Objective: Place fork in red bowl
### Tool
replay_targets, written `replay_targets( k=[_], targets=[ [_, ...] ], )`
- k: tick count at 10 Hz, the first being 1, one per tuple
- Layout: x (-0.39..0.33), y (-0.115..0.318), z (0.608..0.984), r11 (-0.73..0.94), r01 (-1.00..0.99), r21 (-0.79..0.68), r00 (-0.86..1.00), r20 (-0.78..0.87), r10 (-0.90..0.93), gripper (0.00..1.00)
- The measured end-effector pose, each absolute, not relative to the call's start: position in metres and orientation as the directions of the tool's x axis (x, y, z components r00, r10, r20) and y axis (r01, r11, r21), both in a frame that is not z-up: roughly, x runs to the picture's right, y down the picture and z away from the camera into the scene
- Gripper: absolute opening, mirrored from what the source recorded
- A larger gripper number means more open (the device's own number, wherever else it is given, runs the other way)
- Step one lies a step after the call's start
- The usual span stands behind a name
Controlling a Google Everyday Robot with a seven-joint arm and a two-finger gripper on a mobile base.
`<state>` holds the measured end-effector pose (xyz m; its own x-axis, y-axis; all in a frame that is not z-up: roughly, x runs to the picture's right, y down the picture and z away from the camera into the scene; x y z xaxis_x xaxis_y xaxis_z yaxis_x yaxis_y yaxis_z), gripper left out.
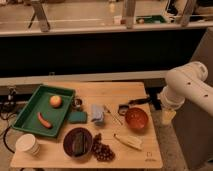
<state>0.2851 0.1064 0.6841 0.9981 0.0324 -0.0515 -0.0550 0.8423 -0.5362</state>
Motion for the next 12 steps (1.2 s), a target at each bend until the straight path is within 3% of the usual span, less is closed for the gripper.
replay_targets(
  k=[12],
  targets=[
    [0.231, 0.106, 0.697, 0.836, 0.018, -0.548, 0.998, 0.058, 0.017, 0.80]
  ],
)
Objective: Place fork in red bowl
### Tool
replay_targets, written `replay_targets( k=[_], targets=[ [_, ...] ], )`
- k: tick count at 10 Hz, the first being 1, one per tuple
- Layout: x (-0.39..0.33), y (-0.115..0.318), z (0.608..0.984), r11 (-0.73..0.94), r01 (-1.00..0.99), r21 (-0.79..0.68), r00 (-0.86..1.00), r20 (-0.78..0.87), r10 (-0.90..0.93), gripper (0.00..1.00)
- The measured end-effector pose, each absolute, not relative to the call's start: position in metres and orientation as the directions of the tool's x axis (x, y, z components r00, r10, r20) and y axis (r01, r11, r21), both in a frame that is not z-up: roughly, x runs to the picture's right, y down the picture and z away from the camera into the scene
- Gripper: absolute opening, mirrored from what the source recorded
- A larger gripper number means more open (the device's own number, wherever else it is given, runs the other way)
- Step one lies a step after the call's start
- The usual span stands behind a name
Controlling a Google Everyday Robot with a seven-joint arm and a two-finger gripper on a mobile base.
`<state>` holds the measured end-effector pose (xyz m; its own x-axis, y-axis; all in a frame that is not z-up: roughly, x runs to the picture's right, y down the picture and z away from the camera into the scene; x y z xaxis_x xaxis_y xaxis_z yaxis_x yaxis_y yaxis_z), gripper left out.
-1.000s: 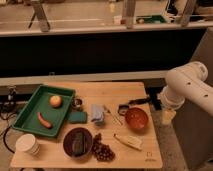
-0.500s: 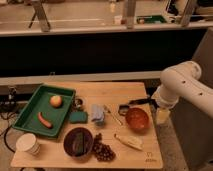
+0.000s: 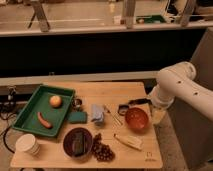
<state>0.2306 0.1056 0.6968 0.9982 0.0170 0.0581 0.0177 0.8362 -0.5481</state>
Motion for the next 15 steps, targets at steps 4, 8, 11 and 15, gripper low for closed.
replay_targets(
  k=[4, 8, 11, 15],
  targets=[
    [0.220, 0.110, 0.703, 0.834, 0.039, -0.550, 0.996, 0.090, 0.013, 0.80],
    [0.194, 0.116, 0.713, 0.830, 0.066, -0.553, 0.992, 0.126, 0.004, 0.80],
    [0.179, 0.121, 0.719, 0.826, 0.092, -0.556, 0.989, 0.151, -0.008, 0.80],
    [0.157, 0.133, 0.735, 0.818, 0.151, -0.554, 0.982, 0.181, -0.058, 0.80]
  ],
)
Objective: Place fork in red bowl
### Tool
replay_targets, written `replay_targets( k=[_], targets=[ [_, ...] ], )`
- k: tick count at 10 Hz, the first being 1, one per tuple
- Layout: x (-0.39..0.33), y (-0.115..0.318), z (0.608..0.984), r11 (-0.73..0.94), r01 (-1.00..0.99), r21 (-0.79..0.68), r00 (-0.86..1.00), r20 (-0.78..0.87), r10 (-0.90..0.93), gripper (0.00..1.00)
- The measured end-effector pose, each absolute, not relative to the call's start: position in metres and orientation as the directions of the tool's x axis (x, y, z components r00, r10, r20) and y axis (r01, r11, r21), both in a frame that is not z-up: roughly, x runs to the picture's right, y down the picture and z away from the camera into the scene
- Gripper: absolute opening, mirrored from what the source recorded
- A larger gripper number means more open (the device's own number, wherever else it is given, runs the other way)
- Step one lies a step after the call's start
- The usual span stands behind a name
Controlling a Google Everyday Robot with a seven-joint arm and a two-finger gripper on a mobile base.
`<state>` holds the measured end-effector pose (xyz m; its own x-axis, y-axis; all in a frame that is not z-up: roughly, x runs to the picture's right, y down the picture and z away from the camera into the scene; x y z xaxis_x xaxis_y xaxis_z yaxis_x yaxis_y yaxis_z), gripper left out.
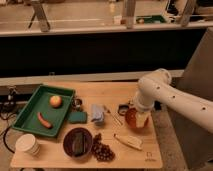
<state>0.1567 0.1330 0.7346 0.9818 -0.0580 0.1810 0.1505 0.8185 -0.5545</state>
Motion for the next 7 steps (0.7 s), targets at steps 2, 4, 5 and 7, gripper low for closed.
replay_targets(
  k=[2, 4, 5, 7],
  targets=[
    [0.145, 0.138, 0.744, 0.813, 0.183, -0.553, 0.976, 0.199, -0.084, 0.80],
    [0.138, 0.141, 0.749, 0.811, 0.195, -0.551, 0.973, 0.212, -0.090, 0.80],
    [0.137, 0.142, 0.751, 0.811, 0.192, -0.552, 0.973, 0.215, -0.084, 0.80],
    [0.129, 0.148, 0.763, 0.809, 0.202, -0.552, 0.970, 0.230, -0.086, 0.80]
  ],
)
